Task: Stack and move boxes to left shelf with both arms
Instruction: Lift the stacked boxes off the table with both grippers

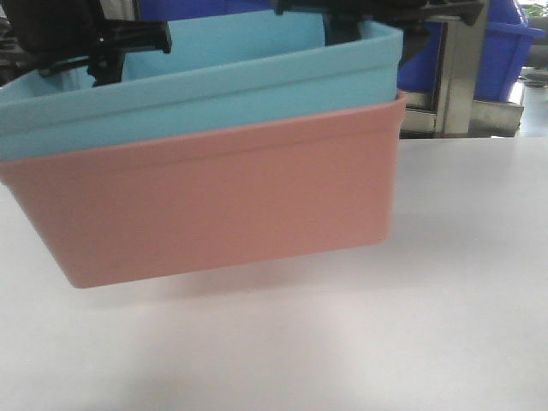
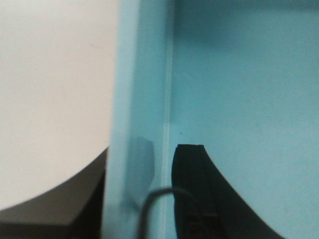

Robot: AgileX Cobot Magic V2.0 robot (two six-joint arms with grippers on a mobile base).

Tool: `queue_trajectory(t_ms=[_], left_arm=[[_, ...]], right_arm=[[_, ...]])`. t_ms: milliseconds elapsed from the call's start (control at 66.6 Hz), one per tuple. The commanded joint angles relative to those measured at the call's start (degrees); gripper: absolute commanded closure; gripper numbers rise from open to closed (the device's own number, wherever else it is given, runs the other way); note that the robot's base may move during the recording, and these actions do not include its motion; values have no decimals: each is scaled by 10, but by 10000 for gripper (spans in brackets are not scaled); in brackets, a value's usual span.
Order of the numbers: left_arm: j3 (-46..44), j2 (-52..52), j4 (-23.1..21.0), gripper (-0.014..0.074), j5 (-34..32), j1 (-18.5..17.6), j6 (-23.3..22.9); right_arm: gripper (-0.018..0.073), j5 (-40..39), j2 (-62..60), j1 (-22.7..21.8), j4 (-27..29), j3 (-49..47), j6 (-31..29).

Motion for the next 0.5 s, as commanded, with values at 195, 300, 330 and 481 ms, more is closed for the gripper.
queue_trajectory(t_ms=[195, 300, 330, 481], left_arm=[[-20, -130, 3, 599, 5, -40, 21], [-20, -151, 27, 599, 7, -57, 0], [-20, -155, 32, 599, 7, -60, -5], [-20, -159, 37, 599, 7, -79, -12]], right_arm=[[504, -22, -103, 14, -83, 3, 58], [504, -18, -132, 27, -115, 38, 102], [504, -18, -139, 32, -121, 49, 111], [504, -32, -161, 51, -140, 88, 136]])
